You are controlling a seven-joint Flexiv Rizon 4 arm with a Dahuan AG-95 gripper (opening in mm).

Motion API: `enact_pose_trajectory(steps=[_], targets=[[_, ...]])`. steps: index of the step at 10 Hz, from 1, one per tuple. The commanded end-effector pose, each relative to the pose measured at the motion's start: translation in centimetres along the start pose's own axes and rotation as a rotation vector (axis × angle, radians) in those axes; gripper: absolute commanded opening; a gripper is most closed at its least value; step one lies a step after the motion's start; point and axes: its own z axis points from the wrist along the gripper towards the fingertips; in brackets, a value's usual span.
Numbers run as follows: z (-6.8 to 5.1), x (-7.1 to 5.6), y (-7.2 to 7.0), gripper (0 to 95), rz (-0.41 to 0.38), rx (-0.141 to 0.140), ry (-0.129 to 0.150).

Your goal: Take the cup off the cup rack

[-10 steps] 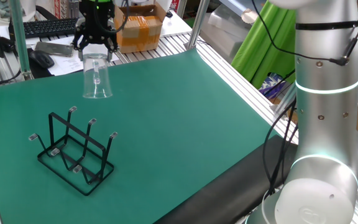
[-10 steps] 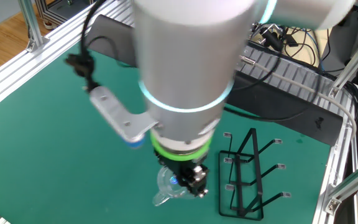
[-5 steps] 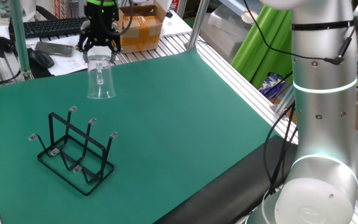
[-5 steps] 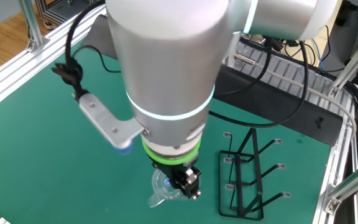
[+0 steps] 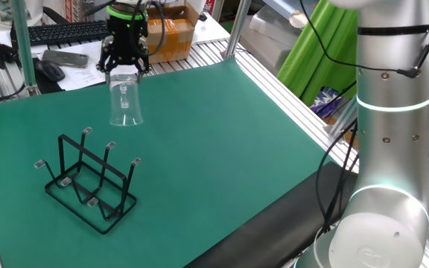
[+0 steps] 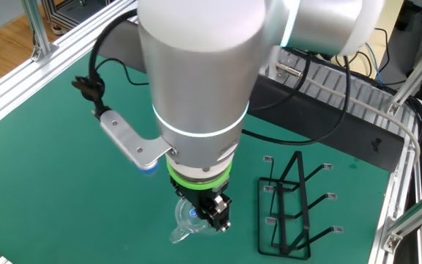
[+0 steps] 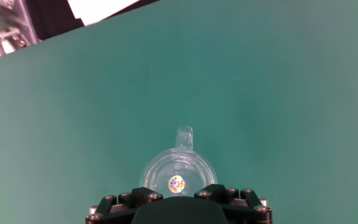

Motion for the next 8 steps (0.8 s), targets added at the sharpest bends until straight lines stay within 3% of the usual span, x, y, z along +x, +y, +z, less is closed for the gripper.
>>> enact_pose_trajectory(steps=[1, 6, 8], targets=[[0.4, -0.4, -0.2, 0.0, -0.002, -0.002, -0.001], [2.7, 0.1, -1.0, 0.0, -0.006, -0.008, -0.027], [3.5, -0.2, -1.6, 0.0, -0.014, -0.009, -0.028]])
